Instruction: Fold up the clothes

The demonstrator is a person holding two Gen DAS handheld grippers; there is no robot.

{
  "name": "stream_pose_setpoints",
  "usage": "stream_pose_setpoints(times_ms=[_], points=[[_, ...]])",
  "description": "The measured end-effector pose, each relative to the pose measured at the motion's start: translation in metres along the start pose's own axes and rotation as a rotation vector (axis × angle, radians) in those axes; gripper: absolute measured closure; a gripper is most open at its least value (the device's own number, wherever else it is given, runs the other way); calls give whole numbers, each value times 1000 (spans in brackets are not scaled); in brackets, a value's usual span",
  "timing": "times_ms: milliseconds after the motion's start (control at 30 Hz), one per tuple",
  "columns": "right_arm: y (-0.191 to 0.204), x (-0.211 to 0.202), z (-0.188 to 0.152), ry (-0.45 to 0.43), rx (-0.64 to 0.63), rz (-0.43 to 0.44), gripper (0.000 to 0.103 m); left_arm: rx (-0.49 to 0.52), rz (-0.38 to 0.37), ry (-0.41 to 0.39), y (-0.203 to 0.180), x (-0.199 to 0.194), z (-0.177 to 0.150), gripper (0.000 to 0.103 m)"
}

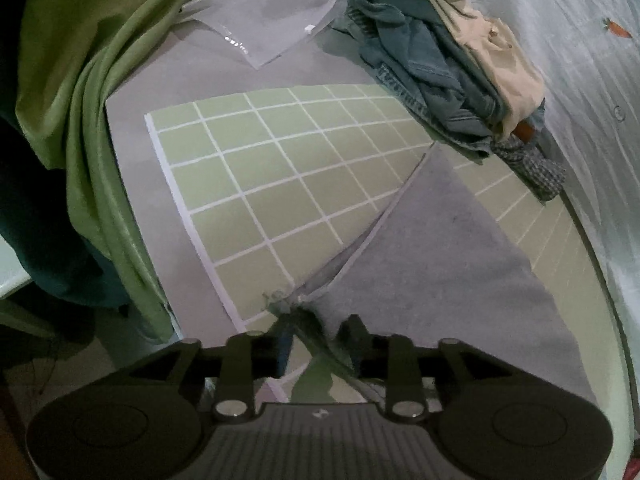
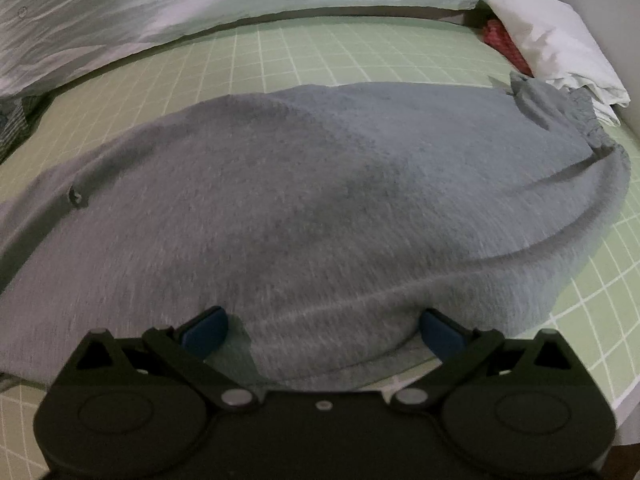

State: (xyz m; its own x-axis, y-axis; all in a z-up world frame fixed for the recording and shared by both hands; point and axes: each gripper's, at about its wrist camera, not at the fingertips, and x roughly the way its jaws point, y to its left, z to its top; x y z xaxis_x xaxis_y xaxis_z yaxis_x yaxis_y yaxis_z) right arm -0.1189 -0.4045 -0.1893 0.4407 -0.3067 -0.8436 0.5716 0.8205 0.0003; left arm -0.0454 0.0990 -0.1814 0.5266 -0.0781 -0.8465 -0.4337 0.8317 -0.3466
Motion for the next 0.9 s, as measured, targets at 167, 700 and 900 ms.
stream_pose_setpoints(times_ms=[167, 700, 900], points=[[1, 0, 0, -1, 11, -4, 0, 55, 40, -5, -10, 3, 2, 54], [-1, -1, -2, -3, 17, -11, 0, 203, 89, -77, -32, 10, -14, 88], [-1, 1, 3, 26, 18, -11, 0, 114, 37, -72, -20, 11, -1, 95]])
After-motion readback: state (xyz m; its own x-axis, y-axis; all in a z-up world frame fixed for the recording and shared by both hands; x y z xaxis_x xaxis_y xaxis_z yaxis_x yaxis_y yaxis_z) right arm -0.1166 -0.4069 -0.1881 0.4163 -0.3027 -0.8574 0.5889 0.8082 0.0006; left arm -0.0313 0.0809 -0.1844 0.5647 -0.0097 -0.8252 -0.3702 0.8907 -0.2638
